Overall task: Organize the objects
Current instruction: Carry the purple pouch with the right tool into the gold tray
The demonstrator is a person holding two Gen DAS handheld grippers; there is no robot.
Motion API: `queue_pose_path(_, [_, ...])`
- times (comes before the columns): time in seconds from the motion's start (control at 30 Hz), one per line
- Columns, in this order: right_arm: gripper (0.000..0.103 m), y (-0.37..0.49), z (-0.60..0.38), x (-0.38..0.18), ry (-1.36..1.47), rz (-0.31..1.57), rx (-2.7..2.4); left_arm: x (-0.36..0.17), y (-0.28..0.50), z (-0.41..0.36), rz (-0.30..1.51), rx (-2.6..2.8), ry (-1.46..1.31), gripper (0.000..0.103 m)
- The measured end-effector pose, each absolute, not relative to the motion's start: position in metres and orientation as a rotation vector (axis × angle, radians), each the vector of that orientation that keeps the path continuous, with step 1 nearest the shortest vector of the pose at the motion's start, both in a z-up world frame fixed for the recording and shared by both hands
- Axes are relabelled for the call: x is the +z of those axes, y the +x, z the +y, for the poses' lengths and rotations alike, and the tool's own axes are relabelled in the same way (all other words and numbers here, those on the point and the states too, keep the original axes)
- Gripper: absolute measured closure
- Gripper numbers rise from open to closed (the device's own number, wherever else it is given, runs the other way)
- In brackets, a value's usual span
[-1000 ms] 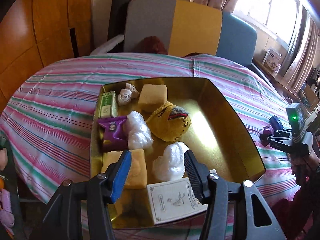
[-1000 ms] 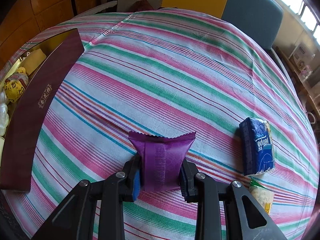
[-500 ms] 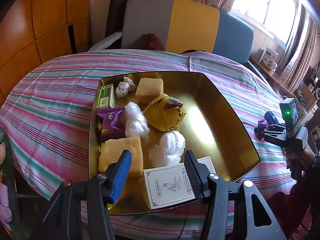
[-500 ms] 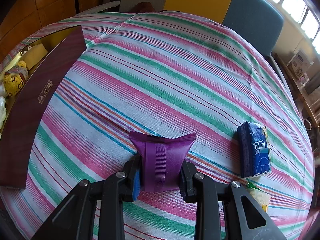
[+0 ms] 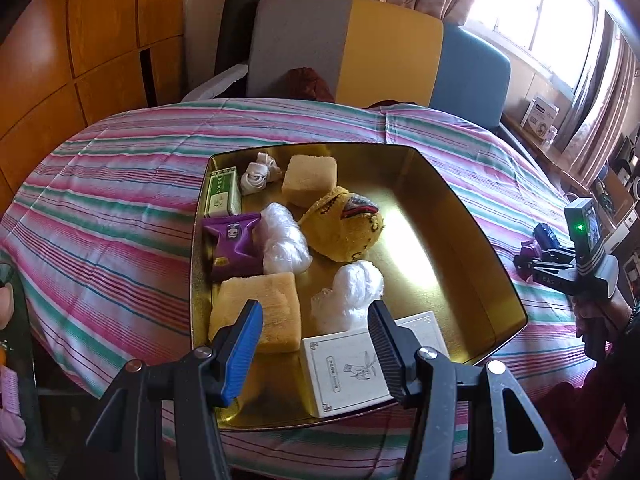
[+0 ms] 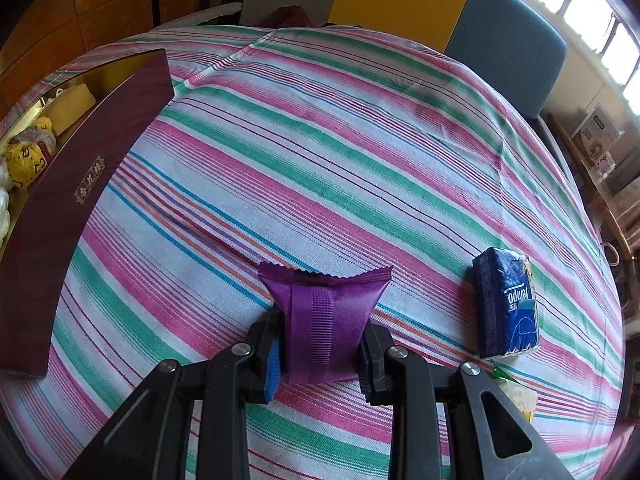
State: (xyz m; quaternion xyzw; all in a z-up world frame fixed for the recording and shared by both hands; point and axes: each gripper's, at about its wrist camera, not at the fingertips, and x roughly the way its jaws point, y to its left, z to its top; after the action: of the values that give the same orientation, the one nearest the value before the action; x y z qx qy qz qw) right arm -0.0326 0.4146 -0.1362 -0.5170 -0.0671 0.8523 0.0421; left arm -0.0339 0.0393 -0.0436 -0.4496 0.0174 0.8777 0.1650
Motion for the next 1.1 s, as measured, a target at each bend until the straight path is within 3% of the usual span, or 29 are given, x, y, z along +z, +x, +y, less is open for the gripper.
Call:
queue_pose_path(0.3, [0.074, -0.031, 0.402, -0.099, -1.519, -0.132, 2.569, -0.044, -0.035, 0.023, 0.006, 2.510, -1.275, 0.048])
queue_pose_path(0.7, [0.074, -0.026, 0.284, -0.029, -1.425, -0.166, 2.909, -0.042, -0.036, 0.001, -0.056, 2.553, -1.262, 0.048])
queue_pose_path(0.83, [0.074, -0.036, 0.225, -0.034, -1.506, -0.225, 2.998, -0.041, -0.036, -0.002, -0.060, 2.560, -1.258, 0.048])
queue_pose_path(1.1, [0.071, -0.074, 0.166, -0.095, -1.825, -0.321, 2.880, -0.048, -0.040, -0.006, -0.077, 2.555, -1.285, 0.048])
